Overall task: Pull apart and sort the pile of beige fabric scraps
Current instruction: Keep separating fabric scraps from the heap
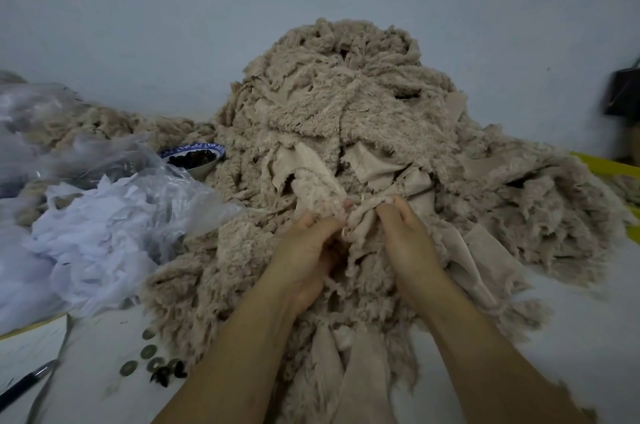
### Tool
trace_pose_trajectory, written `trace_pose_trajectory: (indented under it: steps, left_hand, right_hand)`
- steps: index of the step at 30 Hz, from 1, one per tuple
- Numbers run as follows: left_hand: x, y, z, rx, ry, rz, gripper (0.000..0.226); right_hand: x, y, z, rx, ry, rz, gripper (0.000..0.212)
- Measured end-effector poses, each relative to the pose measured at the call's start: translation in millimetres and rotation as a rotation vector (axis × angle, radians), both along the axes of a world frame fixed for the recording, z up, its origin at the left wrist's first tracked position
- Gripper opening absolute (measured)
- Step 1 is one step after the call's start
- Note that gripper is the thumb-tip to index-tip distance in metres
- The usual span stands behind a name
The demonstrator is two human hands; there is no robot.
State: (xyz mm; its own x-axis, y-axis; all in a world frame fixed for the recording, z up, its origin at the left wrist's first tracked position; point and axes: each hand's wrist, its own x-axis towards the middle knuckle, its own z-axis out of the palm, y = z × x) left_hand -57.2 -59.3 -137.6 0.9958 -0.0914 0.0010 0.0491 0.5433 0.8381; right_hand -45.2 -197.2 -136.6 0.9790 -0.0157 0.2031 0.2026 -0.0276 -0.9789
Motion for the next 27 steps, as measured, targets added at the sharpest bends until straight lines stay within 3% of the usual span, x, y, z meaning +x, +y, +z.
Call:
trace_pose_trajectory:
  steps: [2,5,7,10,12,14,17,20,23,27]
  left_hand:
    - [-0.2,-1.8,-0.3,0.037,0.008,0.028,0.046]
    - [1.6,-3.7,1.2,0.103,0.031,0.134,0.023]
    - [4.3,-1.1,3.4,-0.012,0.044,0.135,0.015]
    - [3.4,5.0,8.6,-0.164,0.081,0.024,0.019]
    - [1.1,4.1,8.2,-0.051,0.075,-0.051,0.028]
    - [-2.0,-1.0,5.7,0.066,0.027,-0.104,0.011]
    - [-2.7,-4.5,4.8,0.119,-0.001,-0.074,0.015]
    - [0.8,0.0,4.9,0.011,0.028,-0.001,0.022]
    - [4.1,5.5,4.8,-0.209,0.078,-0.024,0.016]
    - [10.6,13.1,6.7,-0.378,0.2,0.065,0.027]
  right_hand:
    - [-2.4,1.3,1.2,-0.014,0.009,0.006,0.026]
    - [-7.3,6.1,6.0,-0.029,-0.042,0.066,0.032]
    - [-9.7,10.1,6.4,-0.115,-0.104,0.069,0.042]
    - [-9.5,10.9,4.9,-0.16,-0.127,0.013,0.039]
    - [-6.7,8.9,3.6,-0.125,-0.099,-0.015,0.038]
    - [-6.2,7.5,2.9,-0.109,-0.098,0.002,0.04]
    - [-6.4,7.1,-0.2,-0.145,-0.114,0.067,0.045]
    - [-5.8,8.8,-3.2,-0.229,-0.092,0.114,0.048]
    - [-9.7,14.1,-1.7,-0.266,-0.153,0.194,0.03]
    - [-10.3,17.1,-3.0,-0.371,-0.189,0.279,0.035]
